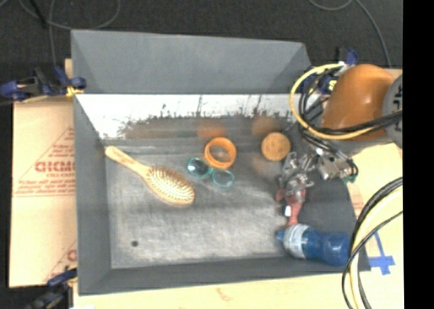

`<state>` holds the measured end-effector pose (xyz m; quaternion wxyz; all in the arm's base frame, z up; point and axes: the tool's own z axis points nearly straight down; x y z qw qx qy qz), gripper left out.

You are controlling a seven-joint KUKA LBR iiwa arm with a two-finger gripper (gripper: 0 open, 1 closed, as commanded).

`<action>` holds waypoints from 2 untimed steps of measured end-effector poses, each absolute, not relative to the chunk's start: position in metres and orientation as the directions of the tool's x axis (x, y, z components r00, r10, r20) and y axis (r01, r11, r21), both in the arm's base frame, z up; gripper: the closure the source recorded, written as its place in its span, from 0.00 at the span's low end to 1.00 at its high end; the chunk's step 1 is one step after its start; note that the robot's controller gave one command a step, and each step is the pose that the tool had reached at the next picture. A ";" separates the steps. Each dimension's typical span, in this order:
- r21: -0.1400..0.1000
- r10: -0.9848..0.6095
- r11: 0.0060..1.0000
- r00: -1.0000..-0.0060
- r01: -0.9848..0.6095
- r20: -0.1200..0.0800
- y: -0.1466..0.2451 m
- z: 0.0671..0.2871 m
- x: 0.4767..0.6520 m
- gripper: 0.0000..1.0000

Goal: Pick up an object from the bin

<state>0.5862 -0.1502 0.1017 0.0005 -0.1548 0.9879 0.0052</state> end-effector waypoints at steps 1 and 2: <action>0.000 -0.019 1.000 -1.000 -0.019 -0.008 -0.144 0.125 0.590 0.00; 0.000 -0.018 1.000 -1.000 -0.018 -0.008 -0.144 0.124 0.590 0.00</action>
Offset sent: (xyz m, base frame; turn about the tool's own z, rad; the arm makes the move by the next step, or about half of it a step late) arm 0.0000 0.0000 0.0000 0.0000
